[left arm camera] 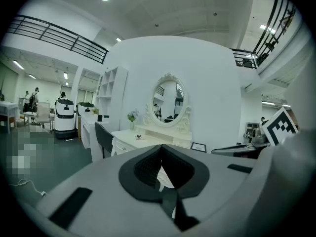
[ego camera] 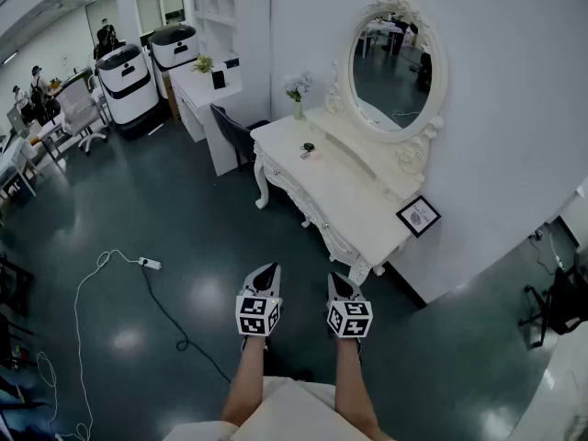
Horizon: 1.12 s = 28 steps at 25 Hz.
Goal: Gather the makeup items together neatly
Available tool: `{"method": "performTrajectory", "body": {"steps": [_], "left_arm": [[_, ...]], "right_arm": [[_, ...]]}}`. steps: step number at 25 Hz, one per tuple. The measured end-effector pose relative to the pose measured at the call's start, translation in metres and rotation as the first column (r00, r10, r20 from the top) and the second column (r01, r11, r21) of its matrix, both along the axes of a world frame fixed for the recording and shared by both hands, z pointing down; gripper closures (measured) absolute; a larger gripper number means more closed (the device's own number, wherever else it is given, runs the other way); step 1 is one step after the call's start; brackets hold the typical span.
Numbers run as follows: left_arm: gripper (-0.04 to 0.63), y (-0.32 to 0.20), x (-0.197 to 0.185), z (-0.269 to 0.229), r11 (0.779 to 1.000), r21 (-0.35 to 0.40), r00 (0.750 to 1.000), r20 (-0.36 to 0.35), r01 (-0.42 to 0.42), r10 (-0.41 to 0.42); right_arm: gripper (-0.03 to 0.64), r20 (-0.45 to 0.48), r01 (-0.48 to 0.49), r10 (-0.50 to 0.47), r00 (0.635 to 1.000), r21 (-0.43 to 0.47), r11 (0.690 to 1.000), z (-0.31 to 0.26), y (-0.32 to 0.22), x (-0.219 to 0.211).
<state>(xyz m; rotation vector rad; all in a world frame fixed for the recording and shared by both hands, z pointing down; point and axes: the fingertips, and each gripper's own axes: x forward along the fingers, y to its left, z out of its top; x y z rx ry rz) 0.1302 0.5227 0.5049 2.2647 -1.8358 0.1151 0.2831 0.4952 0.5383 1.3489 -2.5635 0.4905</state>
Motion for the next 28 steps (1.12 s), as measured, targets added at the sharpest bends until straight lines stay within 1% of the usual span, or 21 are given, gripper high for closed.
{"method": "performTrajectory", "body": {"steps": [5, 12, 14, 16, 18, 24, 28], "left_arm": [[0.580, -0.029, -0.022, -0.004, 1.000, 0.011, 1.000, 0.001, 0.006, -0.006], [0.580, -0.068, -0.058, -0.007, 1.000, 0.024, 1.000, 0.000, -0.019, 0.019], [0.580, -0.081, -0.068, -0.008, 0.999, 0.025, 0.999, 0.003, -0.034, 0.034], [0.580, -0.094, -0.079, -0.008, 0.999, 0.025, 0.999, 0.001, -0.045, 0.045], [0.580, -0.109, -0.090, -0.009, 0.998, 0.028, 0.998, 0.007, -0.058, 0.058], [0.580, -0.150, -0.120, -0.008, 0.993, 0.043, 0.993, 0.038, -0.112, 0.110], [0.580, -0.166, -0.144, -0.008, 0.988, 0.051, 0.989, 0.049, -0.144, 0.142]], "right_arm": [[0.577, -0.020, 0.014, -0.014, 1.000, 0.022, 1.000, -0.005, -0.034, -0.022], [0.577, -0.060, -0.030, 0.031, 0.998, 0.016, 0.999, 0.000, -0.071, -0.053], [0.577, -0.046, -0.042, 0.042, 0.998, 0.006, 0.999, 0.001, -0.083, -0.064], [0.577, -0.016, -0.024, 0.024, 1.000, -0.006, 1.000, -0.002, -0.093, -0.079], [0.577, -0.012, -0.015, 0.015, 1.000, -0.008, 1.000, -0.003, -0.105, -0.093], [0.575, -0.056, -0.060, 0.060, 0.997, -0.004, 0.998, 0.001, -0.144, -0.119], [0.575, -0.037, -0.109, 0.109, 0.993, -0.009, 0.994, 0.004, -0.161, -0.132]]}}
